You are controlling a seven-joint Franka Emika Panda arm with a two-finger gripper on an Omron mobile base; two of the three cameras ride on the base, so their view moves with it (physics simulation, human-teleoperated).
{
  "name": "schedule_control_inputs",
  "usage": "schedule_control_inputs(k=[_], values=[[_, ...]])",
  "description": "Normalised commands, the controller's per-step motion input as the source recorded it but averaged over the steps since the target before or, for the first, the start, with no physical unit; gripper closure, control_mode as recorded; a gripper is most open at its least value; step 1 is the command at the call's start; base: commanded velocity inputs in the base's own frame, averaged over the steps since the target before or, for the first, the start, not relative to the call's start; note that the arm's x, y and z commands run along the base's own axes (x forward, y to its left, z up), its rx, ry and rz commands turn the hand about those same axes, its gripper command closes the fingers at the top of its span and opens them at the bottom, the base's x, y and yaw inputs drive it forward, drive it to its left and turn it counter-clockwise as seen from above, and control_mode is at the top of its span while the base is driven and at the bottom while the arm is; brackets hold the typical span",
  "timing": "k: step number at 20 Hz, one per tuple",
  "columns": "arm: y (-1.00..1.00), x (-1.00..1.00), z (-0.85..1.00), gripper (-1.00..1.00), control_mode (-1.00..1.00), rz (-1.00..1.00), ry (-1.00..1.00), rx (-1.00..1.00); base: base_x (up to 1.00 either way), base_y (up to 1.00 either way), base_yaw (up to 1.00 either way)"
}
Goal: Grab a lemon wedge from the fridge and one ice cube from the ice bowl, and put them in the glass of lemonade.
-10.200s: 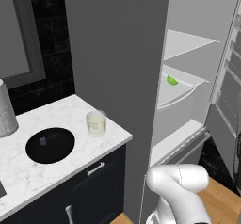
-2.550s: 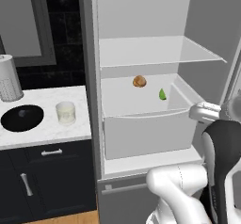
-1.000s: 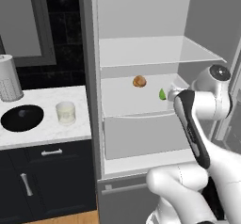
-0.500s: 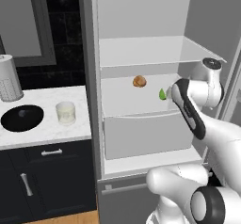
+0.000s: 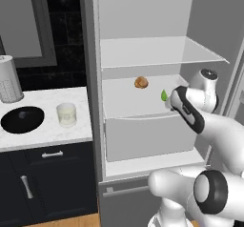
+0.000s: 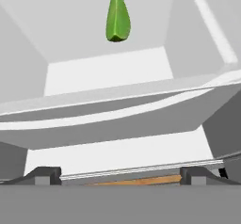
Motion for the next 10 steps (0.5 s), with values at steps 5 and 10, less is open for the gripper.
schedule_control_inputs(k=[5, 10], values=[[0.00, 0.49, -0.13, -1.00, -1.00, 0.08, 0.00, 0.00, 0.00, 0.00, 0.00], [0.00, 0.55, 0.00, -1.00, -1.00, 0.06, 0.00, 0.00, 0.00, 0.00, 0.00]])
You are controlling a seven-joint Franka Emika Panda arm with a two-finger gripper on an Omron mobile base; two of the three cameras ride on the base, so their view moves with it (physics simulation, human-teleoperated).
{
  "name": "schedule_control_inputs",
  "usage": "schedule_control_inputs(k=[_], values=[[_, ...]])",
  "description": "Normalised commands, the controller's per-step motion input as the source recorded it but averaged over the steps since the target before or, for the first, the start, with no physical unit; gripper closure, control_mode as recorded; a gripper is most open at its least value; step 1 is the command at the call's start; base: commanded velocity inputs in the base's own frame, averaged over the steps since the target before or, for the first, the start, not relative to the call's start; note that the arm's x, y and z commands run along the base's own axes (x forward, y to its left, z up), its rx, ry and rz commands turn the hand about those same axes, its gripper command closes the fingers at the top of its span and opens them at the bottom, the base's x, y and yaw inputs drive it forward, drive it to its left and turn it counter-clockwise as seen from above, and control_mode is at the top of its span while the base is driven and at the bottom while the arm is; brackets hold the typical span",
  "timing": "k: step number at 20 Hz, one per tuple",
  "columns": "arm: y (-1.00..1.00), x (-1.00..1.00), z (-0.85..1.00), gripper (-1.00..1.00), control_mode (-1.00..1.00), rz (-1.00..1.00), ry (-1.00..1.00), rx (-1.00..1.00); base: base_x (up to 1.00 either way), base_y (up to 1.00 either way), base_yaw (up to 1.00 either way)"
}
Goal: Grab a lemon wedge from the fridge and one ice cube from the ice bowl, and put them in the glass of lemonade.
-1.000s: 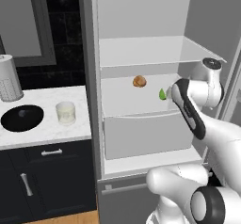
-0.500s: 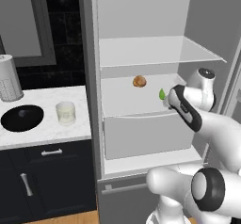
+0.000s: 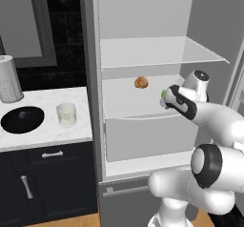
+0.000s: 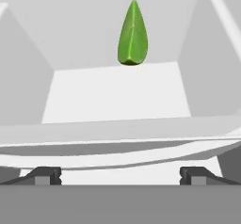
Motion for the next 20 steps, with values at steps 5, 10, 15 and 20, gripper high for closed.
schedule_control_inputs(k=[5, 10, 15, 20], values=[[0.00, 0.59, -0.07, -1.00, -1.00, 0.05, -0.03, 0.00, 0.00, 0.00, 0.00], [0.00, 0.33, -0.02, -1.00, -1.00, 0.02, -0.07, 0.00, 0.00, 0.00, 0.00], [0.00, 0.18, 0.00, -1.00, -1.00, 0.00, -0.11, 0.00, 0.00, 0.00, 0.00], [0.00, 0.24, 0.00, -1.00, -1.00, 0.00, -0.09, 0.00, 0.00, 0.00, 0.00]])
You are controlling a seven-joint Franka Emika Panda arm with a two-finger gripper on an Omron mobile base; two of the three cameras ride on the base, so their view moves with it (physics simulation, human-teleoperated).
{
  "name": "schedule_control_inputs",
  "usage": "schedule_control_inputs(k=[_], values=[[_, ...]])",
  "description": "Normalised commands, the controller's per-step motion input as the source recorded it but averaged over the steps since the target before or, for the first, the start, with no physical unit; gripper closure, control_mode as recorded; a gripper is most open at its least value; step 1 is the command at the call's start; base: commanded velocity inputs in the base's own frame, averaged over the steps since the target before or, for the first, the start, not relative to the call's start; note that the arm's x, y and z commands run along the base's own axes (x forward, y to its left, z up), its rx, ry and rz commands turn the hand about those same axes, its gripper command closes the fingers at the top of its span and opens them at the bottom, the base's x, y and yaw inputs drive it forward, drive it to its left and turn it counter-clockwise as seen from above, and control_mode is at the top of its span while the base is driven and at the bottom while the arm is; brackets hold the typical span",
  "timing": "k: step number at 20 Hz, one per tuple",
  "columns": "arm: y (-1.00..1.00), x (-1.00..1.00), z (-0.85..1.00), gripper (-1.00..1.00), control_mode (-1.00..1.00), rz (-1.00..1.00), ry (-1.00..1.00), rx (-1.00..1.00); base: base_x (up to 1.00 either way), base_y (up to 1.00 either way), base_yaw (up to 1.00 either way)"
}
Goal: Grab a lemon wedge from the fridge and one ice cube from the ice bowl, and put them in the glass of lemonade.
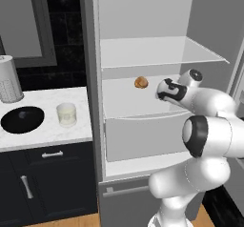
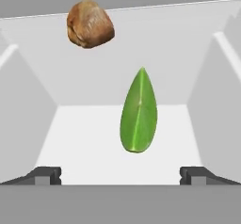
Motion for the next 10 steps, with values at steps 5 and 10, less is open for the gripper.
schedule_control_inputs(k=[5, 10], values=[[0.00, 0.15, 0.00, -1.00, -1.00, 0.00, -0.05, 0.00, 0.00, 0.00, 0.00], [0.00, 0.16, -0.04, -1.00, -1.00, 0.00, -0.03, 0.00, 0.00, 0.00, 0.00]])
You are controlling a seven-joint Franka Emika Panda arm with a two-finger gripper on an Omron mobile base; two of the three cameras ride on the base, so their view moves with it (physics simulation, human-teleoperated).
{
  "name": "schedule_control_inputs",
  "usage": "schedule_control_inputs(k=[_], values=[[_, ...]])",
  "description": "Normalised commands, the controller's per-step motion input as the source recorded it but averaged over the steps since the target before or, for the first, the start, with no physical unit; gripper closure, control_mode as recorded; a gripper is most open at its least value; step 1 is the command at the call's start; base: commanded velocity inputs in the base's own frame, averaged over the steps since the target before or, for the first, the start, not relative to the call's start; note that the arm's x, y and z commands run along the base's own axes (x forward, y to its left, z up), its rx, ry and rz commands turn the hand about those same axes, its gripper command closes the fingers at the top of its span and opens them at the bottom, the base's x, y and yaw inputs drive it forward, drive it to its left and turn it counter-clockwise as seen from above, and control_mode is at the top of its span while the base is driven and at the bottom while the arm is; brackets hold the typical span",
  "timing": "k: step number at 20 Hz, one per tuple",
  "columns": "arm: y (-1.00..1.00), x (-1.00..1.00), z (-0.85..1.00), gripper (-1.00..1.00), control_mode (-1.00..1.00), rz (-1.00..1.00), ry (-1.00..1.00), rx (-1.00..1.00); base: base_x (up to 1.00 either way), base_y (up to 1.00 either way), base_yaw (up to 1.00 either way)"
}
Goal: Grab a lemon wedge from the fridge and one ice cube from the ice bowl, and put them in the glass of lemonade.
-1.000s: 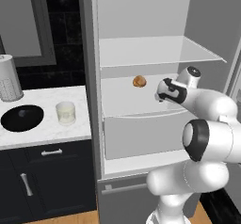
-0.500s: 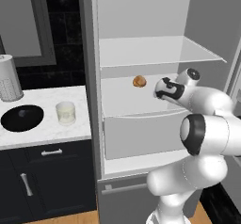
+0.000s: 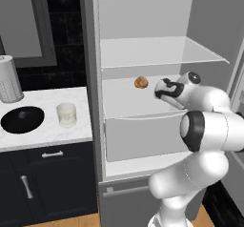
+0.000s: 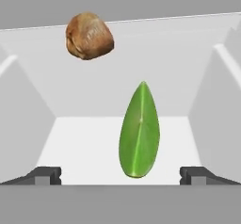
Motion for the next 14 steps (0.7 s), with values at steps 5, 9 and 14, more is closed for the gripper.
schedule_control_inputs(k=[5, 9, 14], values=[[0.00, 0.12, 0.00, -1.00, -1.00, 0.00, 0.00, 0.00, 0.00, 0.00, 0.00], [0.00, 0.17, 0.00, -1.00, -1.00, 0.00, 0.00, 0.00, 0.00, 0.00, 0.00], [-0.08, 0.25, 0.00, -1.00, -1.00, 0.00, 0.00, 0.00, 0.00, 0.00, 0.00]])
